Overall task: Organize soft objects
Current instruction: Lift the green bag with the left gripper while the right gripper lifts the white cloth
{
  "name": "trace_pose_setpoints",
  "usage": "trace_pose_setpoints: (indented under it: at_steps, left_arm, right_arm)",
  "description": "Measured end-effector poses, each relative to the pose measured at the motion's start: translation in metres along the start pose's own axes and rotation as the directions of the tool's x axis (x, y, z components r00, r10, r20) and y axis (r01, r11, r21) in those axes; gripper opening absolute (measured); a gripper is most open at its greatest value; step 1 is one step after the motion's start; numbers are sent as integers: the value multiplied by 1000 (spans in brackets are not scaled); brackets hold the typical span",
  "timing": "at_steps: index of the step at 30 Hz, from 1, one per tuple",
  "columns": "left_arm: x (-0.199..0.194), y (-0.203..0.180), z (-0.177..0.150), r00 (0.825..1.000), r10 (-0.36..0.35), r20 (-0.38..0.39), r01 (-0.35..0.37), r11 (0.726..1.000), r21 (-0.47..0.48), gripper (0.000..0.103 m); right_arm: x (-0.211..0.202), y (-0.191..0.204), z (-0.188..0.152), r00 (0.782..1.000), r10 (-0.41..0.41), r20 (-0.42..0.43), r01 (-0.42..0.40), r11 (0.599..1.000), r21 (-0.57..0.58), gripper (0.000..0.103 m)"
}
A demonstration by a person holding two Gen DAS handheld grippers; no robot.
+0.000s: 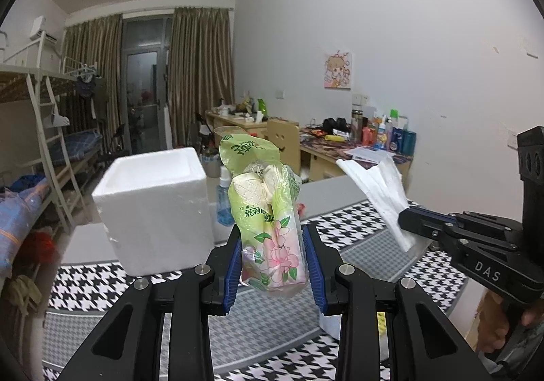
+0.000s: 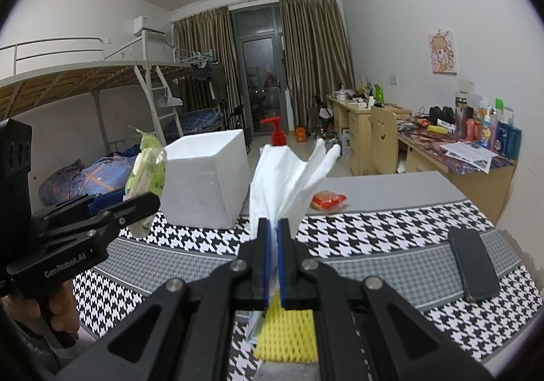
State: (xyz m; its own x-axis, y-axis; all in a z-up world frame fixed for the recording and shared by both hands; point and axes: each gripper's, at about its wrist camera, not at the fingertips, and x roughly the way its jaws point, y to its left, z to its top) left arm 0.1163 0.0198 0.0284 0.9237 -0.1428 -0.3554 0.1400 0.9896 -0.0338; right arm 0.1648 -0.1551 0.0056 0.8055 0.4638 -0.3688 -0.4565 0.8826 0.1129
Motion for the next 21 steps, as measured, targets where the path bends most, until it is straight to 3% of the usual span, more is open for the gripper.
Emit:
trace_pose_setpoints:
  at_steps: [10,21]
  left_arm:
    - [-1,19,6,997,66,31,-66,998,-18,36]
    - [-4,29,15,994,89,59,-89,996,-13,36]
  right_arm:
    - [11,12,18,999,24,27,-23,998,-52,6]
    - [18,25,37,998,55,44,-51,995,-87,6]
